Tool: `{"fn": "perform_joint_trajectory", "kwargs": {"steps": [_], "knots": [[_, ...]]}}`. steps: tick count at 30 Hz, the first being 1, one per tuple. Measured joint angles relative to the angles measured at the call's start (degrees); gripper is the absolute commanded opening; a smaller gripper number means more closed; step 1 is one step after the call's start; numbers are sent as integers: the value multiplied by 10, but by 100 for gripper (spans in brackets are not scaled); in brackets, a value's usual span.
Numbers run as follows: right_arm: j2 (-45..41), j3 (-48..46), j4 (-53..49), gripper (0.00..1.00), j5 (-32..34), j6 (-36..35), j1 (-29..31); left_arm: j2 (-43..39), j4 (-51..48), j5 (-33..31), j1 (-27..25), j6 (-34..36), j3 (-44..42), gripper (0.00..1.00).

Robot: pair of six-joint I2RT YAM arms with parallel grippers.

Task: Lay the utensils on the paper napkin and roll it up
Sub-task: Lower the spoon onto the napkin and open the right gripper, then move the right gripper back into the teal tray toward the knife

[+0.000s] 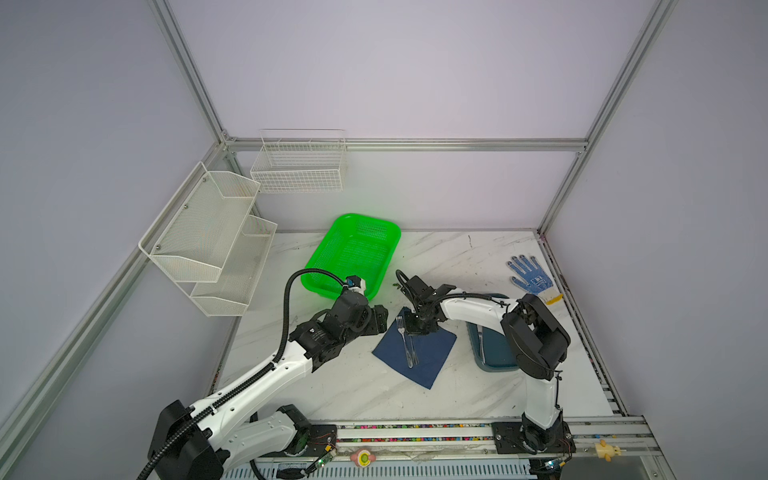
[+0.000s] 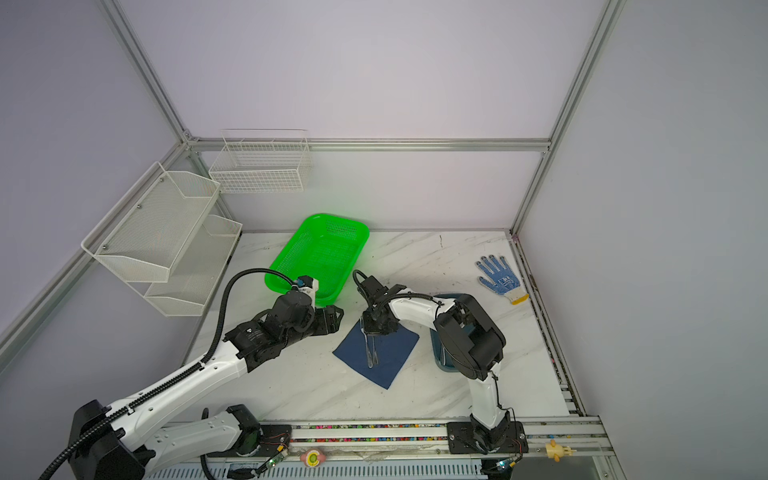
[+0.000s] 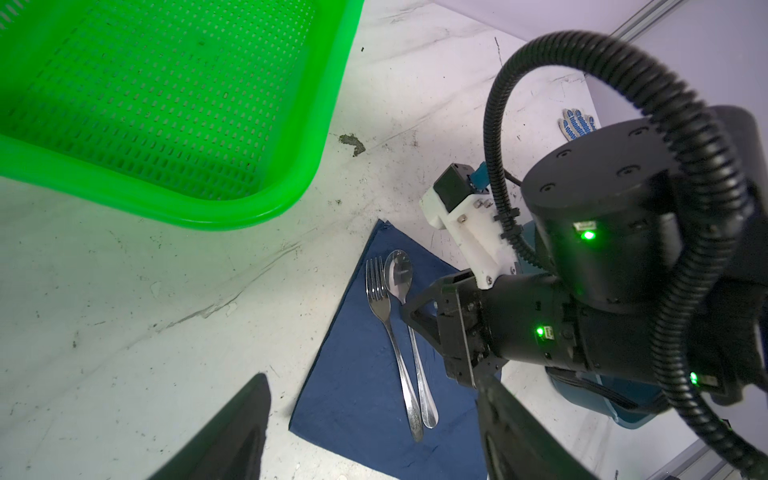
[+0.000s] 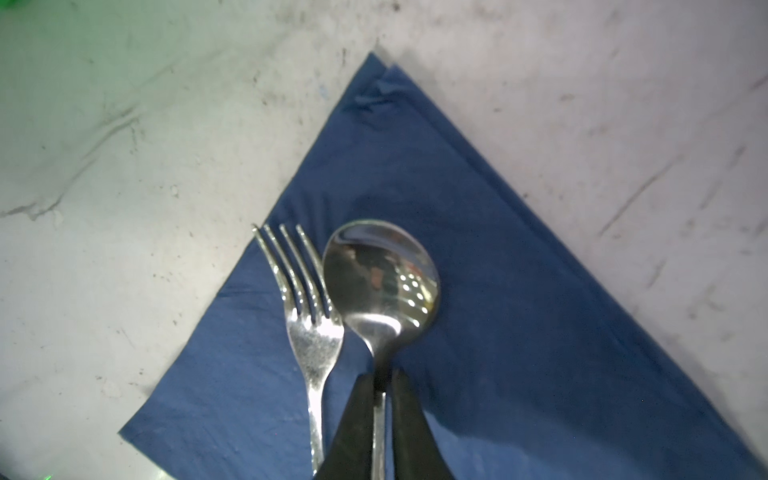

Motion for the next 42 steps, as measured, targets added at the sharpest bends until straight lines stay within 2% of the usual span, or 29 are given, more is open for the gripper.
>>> {"fn": "perform_joint_trajectory", "kwargs": {"steps": [20,25,29,35,42], "knots": [[-6,-10,19,19,-9,1,0,3,1,14,1,2,-1,79],[-48,-12,-3,19,30,11,0,10,15,40,1,16,-1,80],[-125,-20,-19,20,81,26,-11,30,35,66,1,22,-1,80],[-253,-65,-36,20,138,47,-75,72,60,105,0,22,-1,79],[-382,-174,-50,21,137,54,-212,122,87,142,-22,28,1,78]]}}
